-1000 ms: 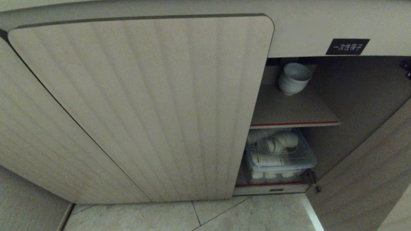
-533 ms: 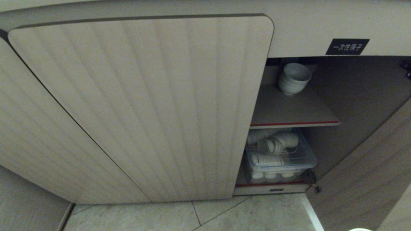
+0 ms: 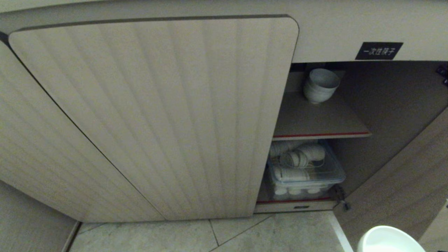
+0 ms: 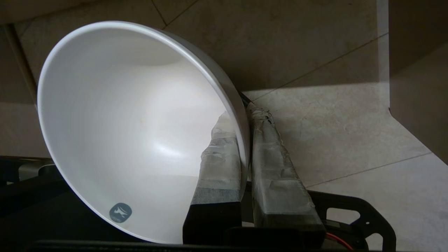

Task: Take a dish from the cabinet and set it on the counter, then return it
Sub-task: Put it back into the cabinet

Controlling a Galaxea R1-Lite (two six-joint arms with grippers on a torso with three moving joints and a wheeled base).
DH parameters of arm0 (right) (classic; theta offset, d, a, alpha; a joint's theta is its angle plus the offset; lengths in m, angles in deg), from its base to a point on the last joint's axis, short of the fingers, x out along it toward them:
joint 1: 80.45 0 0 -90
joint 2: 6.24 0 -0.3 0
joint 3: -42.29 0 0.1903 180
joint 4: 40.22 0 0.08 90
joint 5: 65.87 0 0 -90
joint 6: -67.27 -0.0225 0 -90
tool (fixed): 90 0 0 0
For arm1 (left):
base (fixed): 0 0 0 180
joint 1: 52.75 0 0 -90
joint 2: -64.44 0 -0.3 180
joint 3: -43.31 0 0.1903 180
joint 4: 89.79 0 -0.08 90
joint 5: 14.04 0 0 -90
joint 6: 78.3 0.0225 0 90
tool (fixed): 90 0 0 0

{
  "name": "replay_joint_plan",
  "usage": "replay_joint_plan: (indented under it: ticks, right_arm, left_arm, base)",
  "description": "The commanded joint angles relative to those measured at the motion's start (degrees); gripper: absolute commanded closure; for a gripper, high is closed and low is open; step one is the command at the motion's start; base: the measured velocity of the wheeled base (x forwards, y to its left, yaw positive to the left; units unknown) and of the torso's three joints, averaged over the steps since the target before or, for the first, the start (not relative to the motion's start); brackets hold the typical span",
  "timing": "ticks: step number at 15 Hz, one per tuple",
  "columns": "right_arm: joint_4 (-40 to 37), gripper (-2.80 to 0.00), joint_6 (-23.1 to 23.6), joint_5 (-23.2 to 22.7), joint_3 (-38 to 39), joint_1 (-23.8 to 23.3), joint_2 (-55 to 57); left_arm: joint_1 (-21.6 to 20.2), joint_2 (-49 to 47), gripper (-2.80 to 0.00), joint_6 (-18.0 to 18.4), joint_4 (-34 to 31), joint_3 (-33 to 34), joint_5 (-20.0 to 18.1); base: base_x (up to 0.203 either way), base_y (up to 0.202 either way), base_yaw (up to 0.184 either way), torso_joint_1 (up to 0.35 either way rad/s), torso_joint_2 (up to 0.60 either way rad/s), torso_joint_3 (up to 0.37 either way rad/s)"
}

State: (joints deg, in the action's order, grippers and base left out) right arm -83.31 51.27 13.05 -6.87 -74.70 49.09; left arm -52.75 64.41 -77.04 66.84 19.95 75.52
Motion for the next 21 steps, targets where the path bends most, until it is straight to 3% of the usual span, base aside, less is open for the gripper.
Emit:
replay_joint_plan:
  ticks: [1,13,21]
  right_arm:
    - [-0.1,0.00,-0.1,-0.1,-1.5,0.0,1.9]
    - [1.6,0.00,-4.7,1.3,-7.9,-0.1,14.0]
    - [9.8,0.00,-9.0,1.4,-11.1,0.0,22.4]
  left_arm:
    - [0.0,0.0,0.00,0.0,0.0,0.0,0.0]
    - [0.0,0.0,0.00,0.1,0.0,0.0,0.0]
    - [0.0,0.0,0.00,0.0,0.0,0.0,0.0]
  base:
    - [0.000,0.000,0.000,0.000,0.00,0.000]
    - [0.000,0.000,0.000,0.000,0.00,0.000]
    - [0.000,0.000,0.000,0.000,0.00,0.000]
